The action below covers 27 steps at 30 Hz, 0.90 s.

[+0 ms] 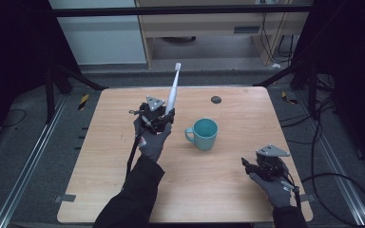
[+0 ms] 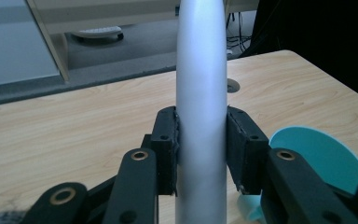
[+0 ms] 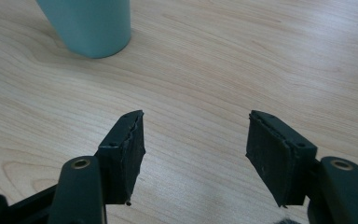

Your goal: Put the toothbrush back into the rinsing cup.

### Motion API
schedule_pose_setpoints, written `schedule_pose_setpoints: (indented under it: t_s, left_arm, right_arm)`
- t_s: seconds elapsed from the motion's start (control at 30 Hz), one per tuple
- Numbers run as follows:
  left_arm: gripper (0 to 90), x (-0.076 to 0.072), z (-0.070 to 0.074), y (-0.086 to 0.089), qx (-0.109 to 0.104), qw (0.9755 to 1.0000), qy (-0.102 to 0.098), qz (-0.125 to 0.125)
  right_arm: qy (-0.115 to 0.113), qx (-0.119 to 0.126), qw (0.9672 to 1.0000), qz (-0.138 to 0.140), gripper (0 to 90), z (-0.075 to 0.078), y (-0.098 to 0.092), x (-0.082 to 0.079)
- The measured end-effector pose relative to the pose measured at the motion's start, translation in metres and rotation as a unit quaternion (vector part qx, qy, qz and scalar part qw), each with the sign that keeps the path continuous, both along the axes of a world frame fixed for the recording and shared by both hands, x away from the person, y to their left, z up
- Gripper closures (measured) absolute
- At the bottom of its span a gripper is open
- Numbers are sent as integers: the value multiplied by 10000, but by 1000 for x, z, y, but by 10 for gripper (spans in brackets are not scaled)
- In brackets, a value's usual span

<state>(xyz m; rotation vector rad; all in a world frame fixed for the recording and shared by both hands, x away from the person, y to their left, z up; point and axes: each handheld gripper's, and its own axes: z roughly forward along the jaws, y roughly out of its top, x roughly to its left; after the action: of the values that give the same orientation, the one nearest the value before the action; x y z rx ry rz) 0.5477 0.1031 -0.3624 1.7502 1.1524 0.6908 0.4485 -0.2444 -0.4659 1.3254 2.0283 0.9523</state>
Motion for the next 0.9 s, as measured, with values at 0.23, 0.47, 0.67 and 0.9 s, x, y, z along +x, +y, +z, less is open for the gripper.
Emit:
schedule_pose_setpoints:
  t_s: [0.23, 0.47, 0.67, 0.9]
  left_arm:
    - [659, 5, 3, -28, -192, 9997, -108, -126]
    - [659, 5, 5, -55, -215, 9993, -255, -145]
    - [659, 7, -3, -73, -251, 9991, -273, -184]
    - [659, 9, -10, -89, -333, 9985, -369, -230]
  right_arm:
    - [-24, -1, 10000, 12, 367, 0, 0, 1]
    - [-17, -1, 10000, 7, 366, -1, -1, 1]
    - [-34, 17, 10000, 2, 365, 0, -2, 0]
    - [-37, 12, 10000, 8, 365, -1, -2, 1]
